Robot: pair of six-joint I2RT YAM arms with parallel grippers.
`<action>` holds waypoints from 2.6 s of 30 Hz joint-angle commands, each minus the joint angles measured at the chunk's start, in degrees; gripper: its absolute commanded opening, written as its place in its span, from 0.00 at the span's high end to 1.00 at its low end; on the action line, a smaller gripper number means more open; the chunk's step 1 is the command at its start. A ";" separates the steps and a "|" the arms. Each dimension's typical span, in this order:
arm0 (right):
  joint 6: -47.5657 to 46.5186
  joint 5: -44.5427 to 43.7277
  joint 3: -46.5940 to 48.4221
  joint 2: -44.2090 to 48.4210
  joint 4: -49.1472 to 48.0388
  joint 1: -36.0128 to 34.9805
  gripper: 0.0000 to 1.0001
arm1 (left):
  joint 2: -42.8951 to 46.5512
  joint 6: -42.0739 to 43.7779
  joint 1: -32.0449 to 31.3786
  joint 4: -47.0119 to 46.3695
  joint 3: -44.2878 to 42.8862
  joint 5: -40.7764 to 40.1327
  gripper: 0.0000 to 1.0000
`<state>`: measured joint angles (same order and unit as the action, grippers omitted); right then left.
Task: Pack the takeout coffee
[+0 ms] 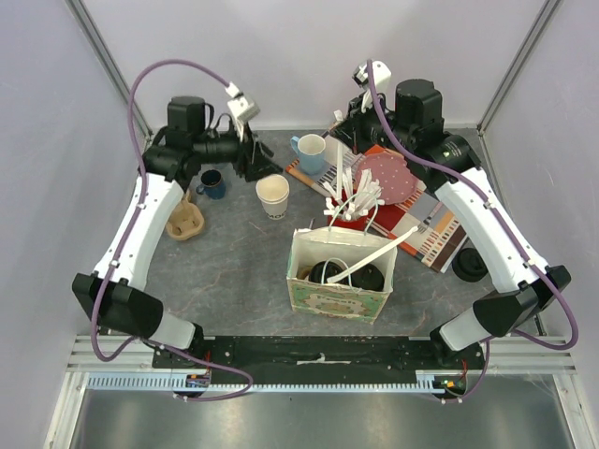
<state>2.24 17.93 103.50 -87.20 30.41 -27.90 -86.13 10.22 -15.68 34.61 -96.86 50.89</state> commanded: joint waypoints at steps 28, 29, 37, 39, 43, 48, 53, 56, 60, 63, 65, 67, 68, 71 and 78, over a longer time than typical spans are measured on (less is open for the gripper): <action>5.76 -4.57 1.53 0.98 3.95 0.57 1.00 | -25.84 99.64 -8.13 29.30 11.43 3.60 0.30; 5.58 -4.92 1.53 1.15 4.30 0.57 1.00 | -26.63 99.56 -8.40 28.68 11.78 3.16 0.30; 3.74 -7.03 1.61 3.00 7.12 0.57 1.00 | -34.27 105.43 -9.19 33.22 5.91 -2.09 0.30; 3.74 -7.56 1.61 3.26 7.20 0.65 1.00 | -35.77 106.23 -9.28 35.79 3.17 -3.34 0.31; 3.74 -7.74 1.35 3.09 7.20 0.74 1.00 | -35.95 108.35 -9.80 34.13 3.34 -4.93 0.30; 3.74 -7.83 1.26 2.56 6.59 0.66 1.00 | -36.39 110.53 -10.86 33.50 3.08 -5.63 0.29; 3.91 -8.09 1.00 2.82 6.68 0.83 1.00 | -36.74 118.45 -11.56 36.40 3.34 -5.98 0.29; 4.00 -8.27 1.00 2.91 6.68 0.92 1.00 | -37.44 121.78 -12.70 36.49 4.30 -9.58 0.31; 4.17 -8.35 1.09 3.00 6.94 1.01 1.00 | -37.62 124.34 -12.97 36.49 4.57 -9.06 0.30; 4.26 -8.44 0.65 3.53 7.38 1.01 1.00 | -37.71 124.61 -12.97 36.32 3.61 -6.34 0.28; 4.26 -8.62 0.56 3.88 7.47 1.01 1.00 | -37.89 125.22 -13.23 35.88 3.08 -4.32 0.28; 4.18 -8.70 0.82 3.79 7.73 1.18 1.00 | -38.15 124.44 -14.20 35.09 3.17 -3.70 0.27; 4.09 -8.71 0.91 3.88 7.90 1.27 1.00 | -38.32 123.82 -14.46 34.56 3.17 -3.52 0.27; 3.65 -8.88 1.79 3.79 9.13 1.36 1.00 | -38.85 122.58 -15.52 32.89 3.69 -5.97 0.29; 3.30 -9.23 2.14 4.49 10.37 1.97 1.00 | -39.47 124.79 -16.57 29.73 6.51 -15.65 0.42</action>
<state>6.13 9.93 103.33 -84.88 40.18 -26.33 -124.68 112.14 -31.86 67.05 -91.50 40.77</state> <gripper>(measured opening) 0.022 0.635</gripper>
